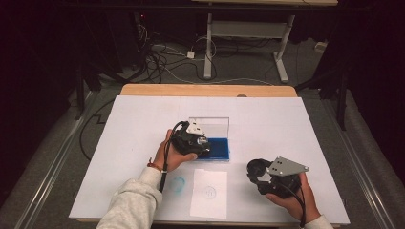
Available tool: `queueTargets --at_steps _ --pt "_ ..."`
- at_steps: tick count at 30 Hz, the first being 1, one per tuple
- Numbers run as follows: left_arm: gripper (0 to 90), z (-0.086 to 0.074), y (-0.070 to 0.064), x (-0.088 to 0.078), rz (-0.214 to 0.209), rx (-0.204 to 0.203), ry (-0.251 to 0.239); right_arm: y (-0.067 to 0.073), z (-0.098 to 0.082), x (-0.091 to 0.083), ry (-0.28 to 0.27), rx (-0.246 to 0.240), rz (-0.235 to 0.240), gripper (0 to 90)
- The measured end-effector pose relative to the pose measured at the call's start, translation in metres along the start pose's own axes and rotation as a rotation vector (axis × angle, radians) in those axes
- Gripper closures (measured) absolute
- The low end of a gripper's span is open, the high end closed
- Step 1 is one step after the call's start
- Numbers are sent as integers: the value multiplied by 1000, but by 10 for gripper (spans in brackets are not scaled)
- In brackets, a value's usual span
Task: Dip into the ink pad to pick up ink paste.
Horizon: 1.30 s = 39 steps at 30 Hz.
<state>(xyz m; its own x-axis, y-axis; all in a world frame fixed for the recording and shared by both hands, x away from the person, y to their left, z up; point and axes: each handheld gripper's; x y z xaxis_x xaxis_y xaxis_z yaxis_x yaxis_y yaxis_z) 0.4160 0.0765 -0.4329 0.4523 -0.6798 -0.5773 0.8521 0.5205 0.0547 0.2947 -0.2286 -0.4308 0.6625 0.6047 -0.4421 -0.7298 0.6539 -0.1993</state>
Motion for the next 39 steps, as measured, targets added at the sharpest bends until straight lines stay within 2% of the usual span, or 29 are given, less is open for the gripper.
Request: queueTargets --at_steps 3,9,23,29,34,36,37,39 --pt "547 0 1 0 -5 -10 -6 0 0 0 1 0 -2 387" --pt "547 0 -1 0 4 2 8 0 0 0 4 -3 -1 387" --pt "547 2 -2 1 11 -1 23 0 2 -3 -13 -3 -7 388" --pt "547 5 -4 2 27 19 46 0 2 -3 -11 -3 -6 388" --pt "548 13 -4 1 33 28 102 0 3 -4 -21 1 -17 388" --pt "547 19 -2 -4 43 19 82 0 4 -6 -33 11 -26 388" --pt "548 22 -2 -8 34 10 70 -1 4 -7 -35 9 -27 388" --pt "548 31 -1 -15 45 33 65 -1 4 -7 -40 11 -30 388"
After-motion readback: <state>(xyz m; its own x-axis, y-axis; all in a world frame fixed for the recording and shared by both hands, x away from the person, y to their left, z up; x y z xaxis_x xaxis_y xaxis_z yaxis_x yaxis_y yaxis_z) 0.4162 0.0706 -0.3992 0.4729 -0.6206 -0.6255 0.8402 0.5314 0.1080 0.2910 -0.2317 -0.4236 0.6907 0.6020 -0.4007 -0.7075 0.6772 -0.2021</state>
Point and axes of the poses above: each handheld gripper's, and its own axes: x roughly forward along the jaws, z roughly out of its top, y roughly to its left, and after that the axes turned 10 degrees about -y, right-handed
